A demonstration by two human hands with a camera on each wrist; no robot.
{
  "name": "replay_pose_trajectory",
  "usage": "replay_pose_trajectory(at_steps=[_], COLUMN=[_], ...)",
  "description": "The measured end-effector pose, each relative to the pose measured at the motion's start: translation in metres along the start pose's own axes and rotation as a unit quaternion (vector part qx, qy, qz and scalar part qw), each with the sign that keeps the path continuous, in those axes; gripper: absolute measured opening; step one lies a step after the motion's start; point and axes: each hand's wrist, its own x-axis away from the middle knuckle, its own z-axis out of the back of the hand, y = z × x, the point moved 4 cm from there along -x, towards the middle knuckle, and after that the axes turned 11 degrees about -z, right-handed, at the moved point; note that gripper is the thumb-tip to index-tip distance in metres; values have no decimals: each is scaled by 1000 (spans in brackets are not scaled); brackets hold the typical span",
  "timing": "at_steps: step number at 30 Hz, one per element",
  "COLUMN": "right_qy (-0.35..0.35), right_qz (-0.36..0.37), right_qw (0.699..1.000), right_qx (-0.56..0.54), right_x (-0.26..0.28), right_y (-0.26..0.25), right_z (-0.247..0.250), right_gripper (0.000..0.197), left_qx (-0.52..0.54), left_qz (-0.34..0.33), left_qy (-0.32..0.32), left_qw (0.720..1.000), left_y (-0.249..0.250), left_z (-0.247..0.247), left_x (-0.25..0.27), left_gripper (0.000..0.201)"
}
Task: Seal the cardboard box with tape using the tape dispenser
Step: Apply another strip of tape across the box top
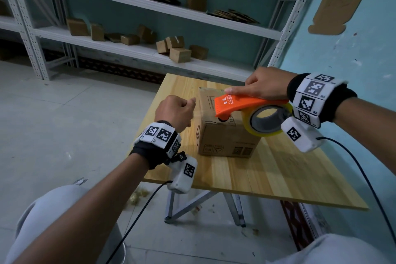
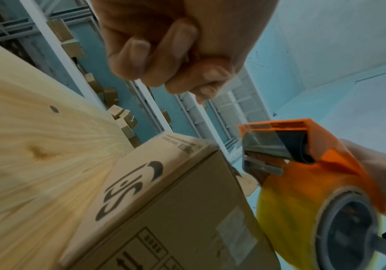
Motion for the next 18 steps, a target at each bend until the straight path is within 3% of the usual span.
replay_pose_trajectory(at_steps=[5,13,18], right_qy=[5,8,6], right_qz=[-18,-21,-27], right_qw=[999,999,999], right_qx=[26,37,42], right_x=[-1,-2,-1], right_y=[2,1,2], right_z=[-3,-2,-1], right_gripper=[95,73,87], left_qx=[-18,-36,-44], left_qz=[5,3,-3], left_qy=[-16,-16,-14], left_qw=[1000,999,999], left_y=[1,0,4], left_z=[-7,-7,-9], left_x=[0,1,-1], left_gripper=[52,51,51])
